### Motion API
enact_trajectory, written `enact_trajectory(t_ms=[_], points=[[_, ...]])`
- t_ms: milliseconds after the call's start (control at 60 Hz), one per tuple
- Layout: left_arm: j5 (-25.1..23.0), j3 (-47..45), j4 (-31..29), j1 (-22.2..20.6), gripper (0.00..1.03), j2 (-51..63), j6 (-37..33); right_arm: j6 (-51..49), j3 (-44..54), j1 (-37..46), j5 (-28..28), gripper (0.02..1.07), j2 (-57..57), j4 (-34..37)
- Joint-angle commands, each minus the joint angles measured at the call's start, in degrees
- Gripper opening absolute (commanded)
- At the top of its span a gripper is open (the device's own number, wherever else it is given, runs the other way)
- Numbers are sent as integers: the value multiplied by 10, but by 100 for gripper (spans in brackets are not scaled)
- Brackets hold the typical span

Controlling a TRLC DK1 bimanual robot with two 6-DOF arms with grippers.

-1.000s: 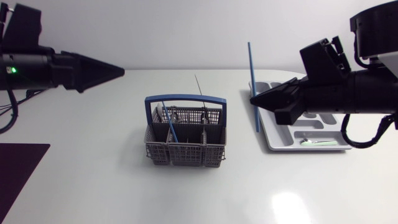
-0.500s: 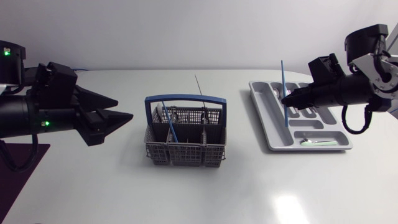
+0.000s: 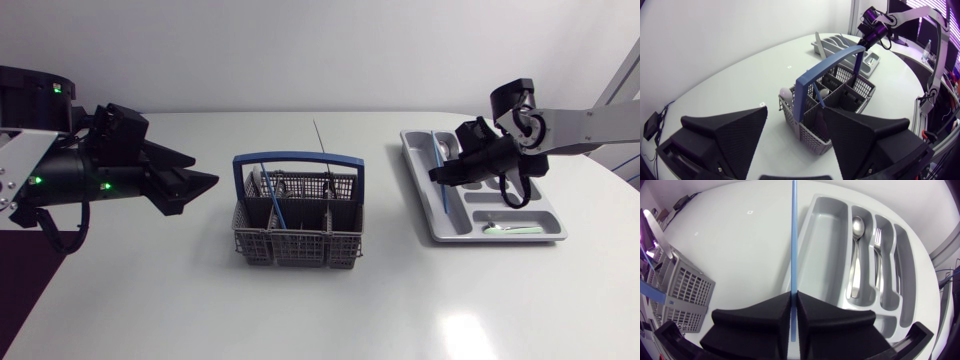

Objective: Unload the cutlery basket into the drawer organizer.

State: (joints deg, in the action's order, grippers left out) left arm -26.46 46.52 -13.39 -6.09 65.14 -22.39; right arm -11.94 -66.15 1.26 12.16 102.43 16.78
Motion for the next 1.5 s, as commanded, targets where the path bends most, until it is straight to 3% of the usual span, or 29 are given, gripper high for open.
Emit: enact_trajectory(t_ms=[0,183,400,533,583,717,867,1000,1267,1483], points=[[0,20,9,10,78,31,-9,14,-19,7,-9,11,33,-9],[-1,52,37,20,78,90,-3,15,-13,9,-30,13,57,-22],[-3,75,63,27,78,143,2,15,4,11,-39,54,44,-32],[-7,95,67,40,78,176,5,13,24,7,-56,74,9,-33],[-10,103,68,44,78,185,8,10,36,3,-56,76,-11,-33],[-25,130,75,60,78,226,20,0,78,-20,-52,76,-80,-32],[-46,180,75,75,68,294,37,-9,139,-78,-43,75,-166,-29],[-75,234,75,81,56,365,57,-13,185,-153,-33,47,-239,-24],[-118,333,73,67,28,475,92,-26,241,-280,-6,16,-274,-41],[-135,374,62,38,20,530,91,-26,259,-340,5,15,-274,-63]])
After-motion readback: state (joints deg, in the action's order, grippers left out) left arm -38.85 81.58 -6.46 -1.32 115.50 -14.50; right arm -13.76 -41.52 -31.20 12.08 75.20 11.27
